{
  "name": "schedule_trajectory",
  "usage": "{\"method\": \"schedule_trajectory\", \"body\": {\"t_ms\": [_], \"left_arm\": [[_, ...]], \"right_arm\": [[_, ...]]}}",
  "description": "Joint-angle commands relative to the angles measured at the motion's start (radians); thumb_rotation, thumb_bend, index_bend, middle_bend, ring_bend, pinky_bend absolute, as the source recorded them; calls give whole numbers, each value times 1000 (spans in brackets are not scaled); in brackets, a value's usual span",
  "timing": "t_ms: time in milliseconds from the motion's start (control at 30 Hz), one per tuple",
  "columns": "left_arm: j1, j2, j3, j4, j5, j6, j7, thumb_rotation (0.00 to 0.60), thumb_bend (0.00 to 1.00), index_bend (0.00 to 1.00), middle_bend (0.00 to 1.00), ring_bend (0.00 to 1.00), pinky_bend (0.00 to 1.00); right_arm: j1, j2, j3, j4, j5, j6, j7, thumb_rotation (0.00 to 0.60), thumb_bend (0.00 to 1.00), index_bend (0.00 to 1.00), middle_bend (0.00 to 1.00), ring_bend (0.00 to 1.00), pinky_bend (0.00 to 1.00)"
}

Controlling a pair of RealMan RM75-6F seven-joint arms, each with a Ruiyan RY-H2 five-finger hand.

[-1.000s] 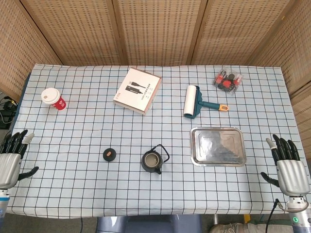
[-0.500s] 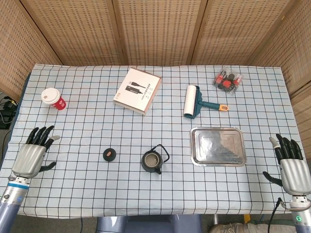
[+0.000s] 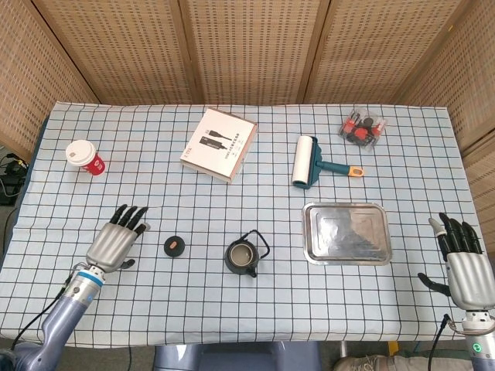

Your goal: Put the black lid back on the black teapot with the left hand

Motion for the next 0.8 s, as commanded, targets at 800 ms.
{"method": "schedule_trajectory", "body": {"t_ms": [800], "left_arm": [[-187,-206,-13,94,-288,-76,199,600,195,266,0,0,0]], "right_arm": [[7,8,6,19,24,-27,67,600,40,0,0,0,0]]}}
